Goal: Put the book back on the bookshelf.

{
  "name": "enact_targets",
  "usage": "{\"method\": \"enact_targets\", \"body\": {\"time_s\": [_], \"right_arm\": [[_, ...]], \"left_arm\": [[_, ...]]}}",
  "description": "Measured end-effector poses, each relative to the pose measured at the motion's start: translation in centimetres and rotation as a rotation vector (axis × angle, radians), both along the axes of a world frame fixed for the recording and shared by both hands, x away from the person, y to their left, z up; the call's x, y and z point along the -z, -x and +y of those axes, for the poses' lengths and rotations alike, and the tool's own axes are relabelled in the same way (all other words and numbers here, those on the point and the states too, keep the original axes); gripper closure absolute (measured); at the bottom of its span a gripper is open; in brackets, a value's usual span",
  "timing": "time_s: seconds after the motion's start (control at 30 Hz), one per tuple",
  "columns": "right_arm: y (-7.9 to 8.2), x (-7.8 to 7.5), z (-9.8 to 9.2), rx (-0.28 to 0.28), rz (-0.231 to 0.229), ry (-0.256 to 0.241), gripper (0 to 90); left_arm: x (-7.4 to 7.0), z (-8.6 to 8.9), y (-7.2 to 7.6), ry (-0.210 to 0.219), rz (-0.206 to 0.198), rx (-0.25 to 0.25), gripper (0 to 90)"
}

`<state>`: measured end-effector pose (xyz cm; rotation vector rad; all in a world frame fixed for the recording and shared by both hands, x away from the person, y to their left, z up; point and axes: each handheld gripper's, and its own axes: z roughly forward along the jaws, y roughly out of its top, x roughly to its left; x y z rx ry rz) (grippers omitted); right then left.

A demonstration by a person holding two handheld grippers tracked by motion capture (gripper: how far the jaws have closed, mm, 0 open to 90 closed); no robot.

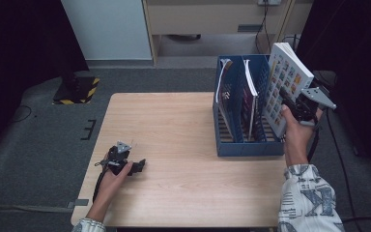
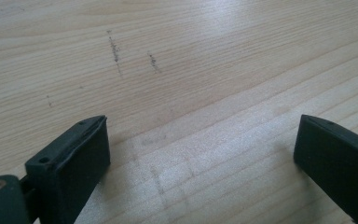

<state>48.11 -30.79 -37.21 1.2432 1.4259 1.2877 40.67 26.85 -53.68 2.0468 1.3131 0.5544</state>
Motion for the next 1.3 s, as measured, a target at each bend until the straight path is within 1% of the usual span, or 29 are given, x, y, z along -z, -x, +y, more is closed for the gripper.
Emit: {"method": "enact_targets", "body": {"time_s": [0.2, 0.4, 0.47, 0.6, 0.77, 0.93, 1.13, 1.3], "right_arm": [[-0.6, 0.9, 0.0, 0.01, -0.001, -0.017, 73.9], [-1.1, 1.5, 0.1, 0.007, -0.008, -0.019, 73.9], [-1.2, 1.9, 0.1, 0.006, -0.011, -0.025, 73.9], [-1.3, 2.7, 0.1, 0.007, -0.003, -0.043, 73.9], [-1.4, 3.8, 0.1, -0.001, 0.013, -0.052, 73.9], [-1.4, 4.3, 0.1, -0.007, 0.03, -0.054, 73.9], [-1.4, 4.6, 0.1, -0.022, 0.079, -0.038, 73.8], [-1.4, 4.6, 0.1, -0.041, 0.109, -0.034, 73.8]], "left_arm": [[0.0, -0.1, 0.0, 0.001, -0.001, -0.001, 2.9], [0.0, -0.1, 0.0, 0.0, 0.0, -0.001, 2.8], [0.0, -0.1, 0.0, 0.0, 0.0, -0.001, 2.8], [0.0, -0.1, 0.0, 0.0, 0.0, -0.001, 2.8], [0.0, -0.1, 0.0, 0.001, 0.002, -0.002, 2.6], [0.0, -0.1, 0.0, 0.0, 0.0, -0.001, 2.6], [0.0, -0.1, 0.0, 0.0, -0.001, 0.0, 2.7], [0.0, -0.2, -0.1, 0.0, 0.0, 0.001, 2.7]]}}
